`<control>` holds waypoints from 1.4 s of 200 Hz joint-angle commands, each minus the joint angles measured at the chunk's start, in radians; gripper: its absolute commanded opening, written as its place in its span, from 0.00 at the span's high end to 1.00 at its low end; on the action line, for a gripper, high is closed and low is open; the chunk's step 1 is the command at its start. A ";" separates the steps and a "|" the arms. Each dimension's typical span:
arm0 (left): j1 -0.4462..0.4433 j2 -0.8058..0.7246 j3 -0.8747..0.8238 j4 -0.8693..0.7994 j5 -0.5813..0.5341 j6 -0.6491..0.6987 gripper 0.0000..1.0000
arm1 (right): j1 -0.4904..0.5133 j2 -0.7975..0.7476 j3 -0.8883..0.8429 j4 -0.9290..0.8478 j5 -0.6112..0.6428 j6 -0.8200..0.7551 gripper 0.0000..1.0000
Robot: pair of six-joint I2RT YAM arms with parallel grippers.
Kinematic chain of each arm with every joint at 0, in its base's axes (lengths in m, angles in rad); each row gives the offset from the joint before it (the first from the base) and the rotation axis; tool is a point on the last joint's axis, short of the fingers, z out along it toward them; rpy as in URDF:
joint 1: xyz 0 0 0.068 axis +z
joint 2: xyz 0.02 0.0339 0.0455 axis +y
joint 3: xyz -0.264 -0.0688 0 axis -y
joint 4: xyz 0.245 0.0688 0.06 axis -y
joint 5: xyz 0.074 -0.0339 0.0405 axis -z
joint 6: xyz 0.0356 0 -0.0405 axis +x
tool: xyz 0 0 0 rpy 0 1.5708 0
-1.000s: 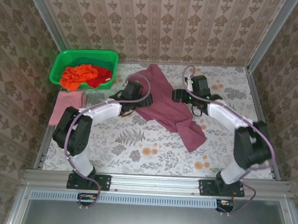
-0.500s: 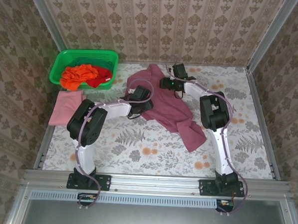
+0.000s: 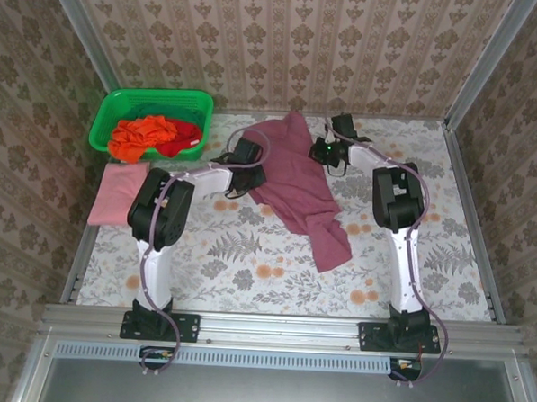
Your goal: Fold and stack the t-shirts
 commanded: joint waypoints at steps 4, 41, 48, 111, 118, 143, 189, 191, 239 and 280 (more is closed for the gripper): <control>0.072 0.069 0.122 -0.127 0.046 0.126 0.98 | -0.021 -0.088 -0.191 -0.058 0.035 -0.006 1.00; 0.133 0.188 0.344 -0.242 0.099 0.203 0.89 | -0.010 -0.285 -0.532 0.038 0.087 -0.034 1.00; 0.140 0.208 0.388 -0.260 0.103 0.215 0.87 | -0.010 -0.325 -0.593 0.066 0.090 -0.042 1.00; 0.140 0.378 0.801 -0.482 0.154 0.340 0.67 | 0.090 -0.580 -0.943 0.194 0.025 0.043 1.00; 0.131 0.374 0.809 -0.484 0.152 0.348 0.63 | 0.097 -0.624 -0.955 0.198 0.036 0.046 0.99; 0.086 0.283 0.750 -0.450 0.108 0.392 0.43 | 0.079 -0.757 -0.979 0.204 0.126 0.035 0.85; 0.006 -0.134 0.308 -0.218 -0.033 0.388 0.01 | -0.018 -0.966 -1.026 0.225 0.222 0.035 0.45; 0.004 -0.156 0.281 -0.203 -0.034 0.383 0.00 | -0.024 -0.974 -1.029 0.225 0.223 0.034 0.44; -0.018 -0.585 -0.233 -0.092 -0.049 0.355 0.00 | -0.128 -1.101 -1.071 0.195 0.238 0.005 0.28; -0.034 -0.908 -0.591 -0.176 -0.061 0.436 0.03 | -0.181 -1.041 -1.018 0.088 0.285 -0.052 0.27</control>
